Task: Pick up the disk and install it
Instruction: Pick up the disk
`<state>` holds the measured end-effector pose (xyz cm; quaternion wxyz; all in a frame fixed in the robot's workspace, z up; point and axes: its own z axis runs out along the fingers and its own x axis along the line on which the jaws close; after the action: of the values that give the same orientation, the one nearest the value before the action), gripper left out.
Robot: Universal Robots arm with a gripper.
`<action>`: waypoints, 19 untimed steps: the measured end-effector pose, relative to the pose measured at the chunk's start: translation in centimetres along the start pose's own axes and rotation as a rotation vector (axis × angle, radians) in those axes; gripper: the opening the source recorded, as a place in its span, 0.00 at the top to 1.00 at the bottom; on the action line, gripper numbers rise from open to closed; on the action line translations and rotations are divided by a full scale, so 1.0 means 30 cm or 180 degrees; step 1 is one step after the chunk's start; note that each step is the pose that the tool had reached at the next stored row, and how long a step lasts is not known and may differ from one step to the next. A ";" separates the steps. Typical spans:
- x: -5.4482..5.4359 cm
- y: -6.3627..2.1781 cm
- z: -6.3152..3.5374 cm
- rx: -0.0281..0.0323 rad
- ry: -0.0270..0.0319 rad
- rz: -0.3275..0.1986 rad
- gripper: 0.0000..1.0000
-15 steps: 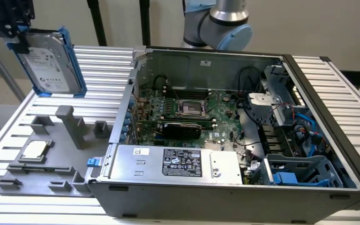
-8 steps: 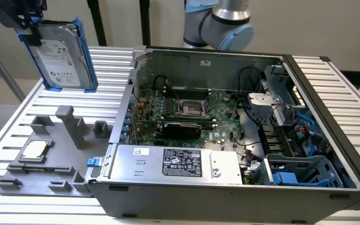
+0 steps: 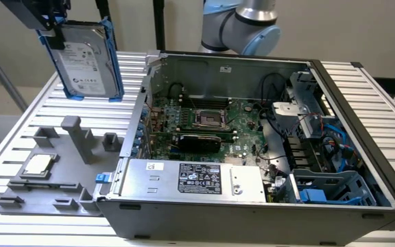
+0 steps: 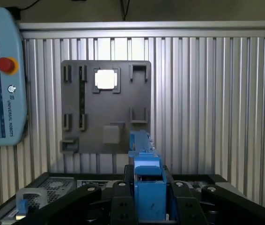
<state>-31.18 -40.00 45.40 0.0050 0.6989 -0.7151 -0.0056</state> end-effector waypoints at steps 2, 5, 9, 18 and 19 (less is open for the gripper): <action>0.003 -0.030 -0.008 0.0000 -0.0001 0.0000 0.67; 0.008 -0.075 -0.023 -0.0002 -0.0002 0.0000 0.67; 0.014 -0.136 -0.046 -0.0007 -0.0002 0.0000 0.67; 0.037 -0.273 -0.055 -0.0015 -0.0002 0.0000 0.67; 0.040 -0.288 -0.056 -0.0015 -0.0002 0.0000 0.67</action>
<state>-22.55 -41.39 46.94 0.0064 0.6989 -0.7152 -0.0074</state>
